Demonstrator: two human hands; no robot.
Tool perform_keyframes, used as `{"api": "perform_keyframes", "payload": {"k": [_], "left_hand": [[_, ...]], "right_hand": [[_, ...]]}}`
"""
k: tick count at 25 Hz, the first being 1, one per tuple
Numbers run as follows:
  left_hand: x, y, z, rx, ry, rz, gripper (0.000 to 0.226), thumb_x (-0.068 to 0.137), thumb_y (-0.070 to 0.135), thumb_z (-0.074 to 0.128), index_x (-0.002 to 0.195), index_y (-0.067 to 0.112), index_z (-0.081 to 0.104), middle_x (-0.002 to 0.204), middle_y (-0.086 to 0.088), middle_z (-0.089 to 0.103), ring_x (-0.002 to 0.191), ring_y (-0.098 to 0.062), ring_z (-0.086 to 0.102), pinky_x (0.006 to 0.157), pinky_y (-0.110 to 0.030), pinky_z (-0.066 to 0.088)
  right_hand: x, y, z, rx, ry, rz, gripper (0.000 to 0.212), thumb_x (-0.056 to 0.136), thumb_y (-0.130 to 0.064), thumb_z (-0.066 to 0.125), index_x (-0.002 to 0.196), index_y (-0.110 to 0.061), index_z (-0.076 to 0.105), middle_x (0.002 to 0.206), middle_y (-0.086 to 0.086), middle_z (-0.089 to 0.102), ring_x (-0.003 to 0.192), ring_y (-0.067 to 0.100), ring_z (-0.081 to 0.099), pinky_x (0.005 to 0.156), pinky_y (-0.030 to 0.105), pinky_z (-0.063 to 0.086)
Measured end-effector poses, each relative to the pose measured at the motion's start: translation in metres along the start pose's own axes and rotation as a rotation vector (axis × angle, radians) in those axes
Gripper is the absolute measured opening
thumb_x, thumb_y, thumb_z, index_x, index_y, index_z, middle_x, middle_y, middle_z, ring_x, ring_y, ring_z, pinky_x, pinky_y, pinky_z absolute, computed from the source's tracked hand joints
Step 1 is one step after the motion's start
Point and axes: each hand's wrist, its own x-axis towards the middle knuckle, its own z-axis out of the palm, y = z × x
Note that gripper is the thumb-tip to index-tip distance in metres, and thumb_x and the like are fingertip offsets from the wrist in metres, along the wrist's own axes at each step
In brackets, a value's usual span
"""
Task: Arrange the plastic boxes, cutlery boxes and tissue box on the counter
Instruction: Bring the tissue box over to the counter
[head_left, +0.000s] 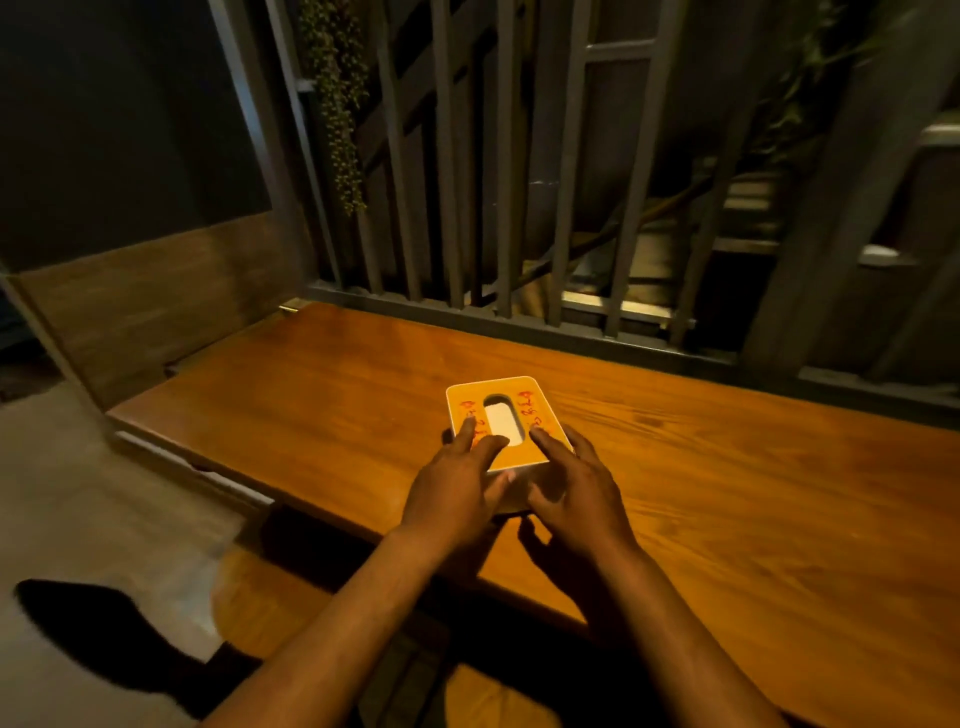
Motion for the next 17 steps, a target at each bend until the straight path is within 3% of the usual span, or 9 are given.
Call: {"api": "perform_keyframes", "payload": {"k": [4, 10, 17], "left_hand": [[-0.040, 0.052, 0.014, -0.072, -0.071, 0.129, 0.050, 0.096, 0.048, 0.045, 0.144, 0.038, 0.034, 0.163, 0.001, 0.011, 0.144, -0.027, 0.028, 0.106, -0.045, 0.043], [-0.076, 0.151, 0.059, -0.095, -0.177, 0.337, 0.059, 0.097, 0.051, 0.037, 0.150, 0.039, 0.014, 0.164, 0.003, 0.000, 0.148, -0.028, 0.014, 0.112, -0.047, 0.034], [-0.090, 0.286, 0.110, -0.044, -0.252, 0.494, 0.067, 0.098, 0.055, 0.030, 0.153, 0.030, 0.003, 0.164, 0.003, -0.003, 0.149, -0.027, 0.014, 0.112, -0.044, 0.032]], "right_hand": [[-0.075, 0.019, -0.043, -0.080, 0.111, 0.101, 0.070, 0.082, -0.041, 0.072, 0.143, -0.042, 0.039, 0.158, -0.002, 0.027, 0.139, 0.023, 0.035, 0.099, 0.036, 0.047], [-0.164, 0.064, -0.120, -0.169, 0.281, 0.269, 0.069, 0.080, -0.044, 0.073, 0.141, -0.040, 0.042, 0.155, 0.000, 0.033, 0.137, 0.024, 0.040, 0.098, 0.038, 0.049], [-0.230, 0.137, -0.222, -0.280, 0.357, 0.377, 0.069, 0.083, -0.052, 0.065, 0.144, -0.043, 0.035, 0.156, -0.002, 0.029, 0.138, 0.022, 0.039, 0.097, 0.038, 0.052]]}}
